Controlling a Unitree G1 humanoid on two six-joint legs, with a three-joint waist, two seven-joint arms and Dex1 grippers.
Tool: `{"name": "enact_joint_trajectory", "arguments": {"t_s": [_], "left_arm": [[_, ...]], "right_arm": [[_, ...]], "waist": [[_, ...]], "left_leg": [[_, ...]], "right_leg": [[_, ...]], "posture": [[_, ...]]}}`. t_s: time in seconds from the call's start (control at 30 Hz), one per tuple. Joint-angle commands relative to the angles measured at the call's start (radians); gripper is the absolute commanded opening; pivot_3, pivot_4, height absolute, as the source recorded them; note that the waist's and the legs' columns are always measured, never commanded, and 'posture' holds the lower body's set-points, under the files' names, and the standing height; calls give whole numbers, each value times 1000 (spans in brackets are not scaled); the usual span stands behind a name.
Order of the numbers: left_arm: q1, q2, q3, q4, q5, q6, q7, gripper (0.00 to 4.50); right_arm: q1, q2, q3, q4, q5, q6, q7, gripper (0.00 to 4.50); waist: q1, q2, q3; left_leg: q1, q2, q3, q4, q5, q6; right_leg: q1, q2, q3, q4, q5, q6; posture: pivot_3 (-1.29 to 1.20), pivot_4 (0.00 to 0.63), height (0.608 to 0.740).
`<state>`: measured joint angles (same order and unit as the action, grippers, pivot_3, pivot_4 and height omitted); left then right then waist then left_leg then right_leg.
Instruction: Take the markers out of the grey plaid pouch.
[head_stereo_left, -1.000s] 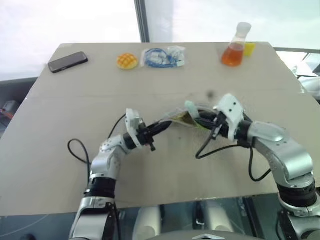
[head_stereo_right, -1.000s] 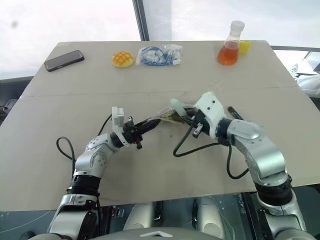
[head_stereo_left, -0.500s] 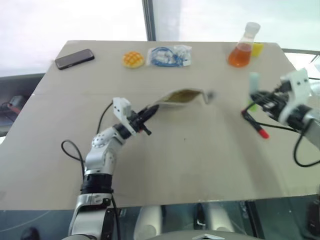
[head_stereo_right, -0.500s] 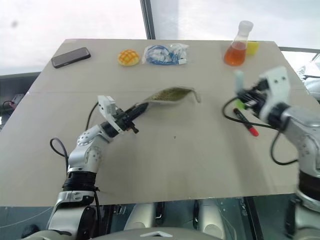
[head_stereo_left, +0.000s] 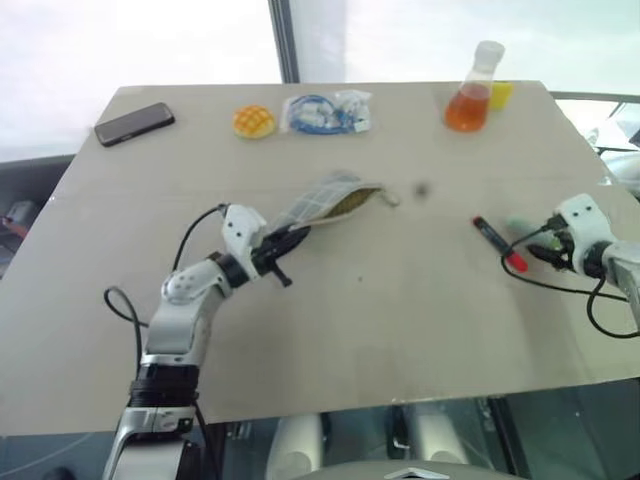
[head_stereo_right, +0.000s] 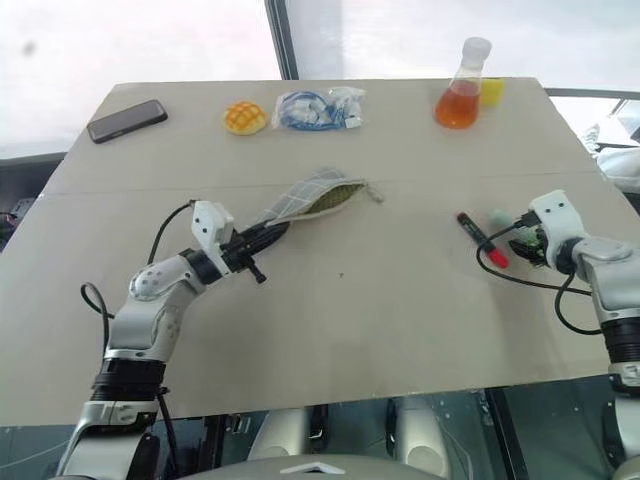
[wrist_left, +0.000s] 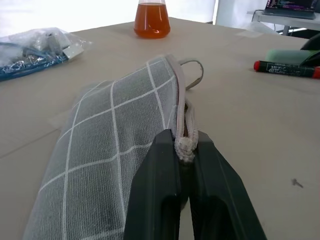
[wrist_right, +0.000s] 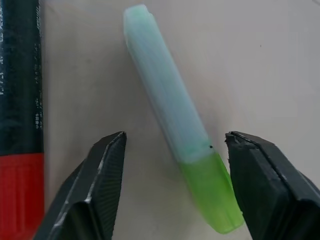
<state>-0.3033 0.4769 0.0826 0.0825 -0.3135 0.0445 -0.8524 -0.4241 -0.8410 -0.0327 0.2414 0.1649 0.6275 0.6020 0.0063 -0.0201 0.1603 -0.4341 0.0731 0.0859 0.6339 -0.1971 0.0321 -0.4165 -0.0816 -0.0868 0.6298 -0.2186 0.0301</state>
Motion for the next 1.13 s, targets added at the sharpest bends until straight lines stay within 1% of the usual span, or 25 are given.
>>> {"name": "enact_joint_trajectory", "arguments": {"t_s": [0.03, 0.07, 0.13, 0.2, 0.23, 0.33, 0.37, 0.4, 0.43, 0.47, 0.5, 0.53, 0.6, 0.63, 0.67, 0.7, 0.77, 0.8, 0.83, 0.87, 0.9, 0.93, 1.0, 1.07, 1.13], "left_arm": [[-37, 48, 59, 109, 37, -174, -16, 0], [-52, 57, 72, 155, 39, -238, -26, 0], [-91, 94, 84, 274, 43, -367, -86, 0], [-139, 133, 94, 406, 41, -449, -143, 0], [-170, 156, 92, 483, 48, -493, -180, 0], [-263, 210, 72, 691, 78, -607, -274, 0], [-284, 223, 62, 738, 75, -600, -324, 388], [-296, 234, 54, 770, 77, -608, -362, 620], [-304, 239, 61, 784, 72, -607, -365, 801], [-314, 241, 68, 802, 70, -613, -367, 1282], [-299, 239, 79, 766, 37, -571, -394, 1540], [-262, 237, 90, 696, -9, -510, -428, 1908], [-169, 229, 107, 541, -83, -410, -450, 1963], [-103, 229, 113, 453, -115, -359, -448, 1963], [-42, 229, 120, 373, -141, -311, -435, 1963], [28, 230, 130, 274, -180, -241, -417, 1963], [153, 225, 150, 89, -245, -114, -357, 1963], [196, 224, 158, 22, -265, -69, -330, 1963], [245, 223, 157, -48, -268, -28, -295, 1963], [285, 225, 155, -97, -255, -5, -263, 1963], [317, 229, 154, -135, -239, 15, -237, 1963], [341, 232, 156, -160, -233, 30, -222, 1963], [369, 244, 170, -194, -257, 84, -212, 1963], [388, 257, 174, -215, -268, 120, -222, 1963], [396, 264, 175, -222, -267, 130, -235, 1963]], "right_arm": [[55, 12, -85, -235, 28, -112, 4, 2970], [78, 34, -108, -302, 49, -165, 9, 2970], [131, 88, -141, -470, 132, -142, 22, 2970], [194, 126, -116, -625, 175, -114, 32, 2970], [228, 130, -86, -680, 169, -128, 44, 2970], [282, 180, -24, -740, 160, -153, 34, 2970], [288, 198, -14, -747, 163, -151, 27, 3007], [294, 209, -2, -758, 160, -154, 23, 3025], [310, 221, 10, -772, 154, -160, 16, 3025], [322, 230, 17, -781, 149, -164, 12, 3025], [350, 239, 12, -795, 145, -170, 2, 3025], [388, 243, -4, -811, 146, -171, -6, 3025], [472, 230, -34, -837, 125, -181, -13, 3549], [522, 232, -61, -855, 136, -178, -14, 3873], [568, 233, -87, -869, 137, -183, -19, 4298], [628, 233, -116, -880, 121, -204, -24, 4445], [747, 245, -178, -893, 97, -253, -33, 4445], [789, 252, -200, -895, 94, -271, -35, 4445], [859, 253, -230, -892, 95, -306, -12, 4445], [916, 251, -258, -892, 103, -330, 16, 4445], [958, 250, -285, -893, 113, -350, 39, 4445], [989, 249, -311, -896, 131, -358, 57, 4445], [1030, 218, -372, -905, 161, -364, 110, 4445], [1043, 195, -412, -903, 193, -354, 150, 4445], [1041, 180, -426, -880, 188, -369, 171, 4445]], "waist": [[4, 0, 0], [5, 1, 0], [6, 1, 1], [8, 1, 1], [8, 1, 1], [11, 0, 0], [11, 0, 0], [10, 0, 0], [9, 0, 0], [8, 0, 0], [9, 0, 0], [9, 0, 0], [8, 0, 0], [7, 0, 0], [7, 0, 0], [5, 0, 0], [6, 0, 0], [6, 0, 0], [7, 1, 0], [9, 2, 0], [10, 3, 0], [10, 4, -1], [8, 7, 0], [5, 8, 1], [5, 8, 1]], "left_leg": [[0, 0, 0, 0, 0, 0], [0, 0, 0, 0, 0, 0], [0, 1, 0, 0, 0, 0], [0, 2, -2, 0, 0, 0], [0, 2, -2, 0, 0, 0], [-1, 1, -3, 0, 0, 0], [-1, 1, -2, 0, 0, 0], [-1, 0, -2, 0, 0, 0], [-2, -1, -1, 0, 0, 0], [-2, -1, 0, 1, 0, 0], [-2, -1, 0, 2, -1, 1], [-2, -1, 0, 2, -1, 1], [-3, 0, -2, 1, -1, 1], [-3, 0, -2, 1, -1, 1], [-3, 0, -1, 1, -1, 1], [-3, 0, -2, 1, -1, 1], [-1, 0, -4, 0, -2, -1], [0, 1, -5, 0, -3, -1], [1, 1, -6, 0, -3, -1], [1, 1, -7, 0, -3, -2], [3, 2, -8, 0, -3, -2], [4, 3, -9, 1, -6, -6], [4, 2, -9, 1, -6, -7], [4, 2, -9, 2, -6, -7], [5, 3, -9, 2, -6, -7]], "right_leg": [[0, 0, 0, 0, 0, 0], [0, 0, 0, 0, 0, 0], [-1, 1, -1, 0, 0, 0], [-1, 2, -2, 0, 0, 0], [0, 2, -2, 0, 0, 0], [0, 0, -3, -1, -1, -2], [0, 0, -4, -2, -2, -3], [0, -2, -4, -2, -2, -3], [0, -3, -3, -2, -2, -3], [0, -4, -3, -2, -2, -3], [0, -5, -2, -2, -2, -3], [0, -5, -3, -2, -2, -3], [0, -4, -4, -2, -1, -3], [0, -4, -4, -2, 1, -2], [0, -4, -3, -2, 2, -3], [0, -4, -3, -2, 2, -3], [0, -3, -1, -1, 1, -2], [1, -2, -1, -2, -1, 2], [1, -2, -1, -2, -2, 2], [1, -2, -2, -2, -4, -2], [2, -2, -2, -2, -4, -2], [3, -3, -3, -1, -4, -2], [3, -5, -3, -1, -4, -2], [3, -6, -3, -2, -4, -2], [3, -8, -3, -4, -4, -2]], "posture": [[0, 150, 740], [0, 150, 740], [0, 150, 740], [0, 150, 740], [0, 150, 740], [0, 150, 740], [0, 150, 740], [0, 150, 740], [0, 150, 740], [0, 150, 740], [0, 150, 740], [0, 150, 740], [0, 150, 740], [0, 150, 740], [0, 150, 740], [0, 150, 740], [0, 150, 740], [0, 150, 740], [0, 150, 740], [0, 150, 740], [0, 150, 740], [0, 150, 740], [0, 150, 740], [0, 150, 740], [0, 150, 740]]}}
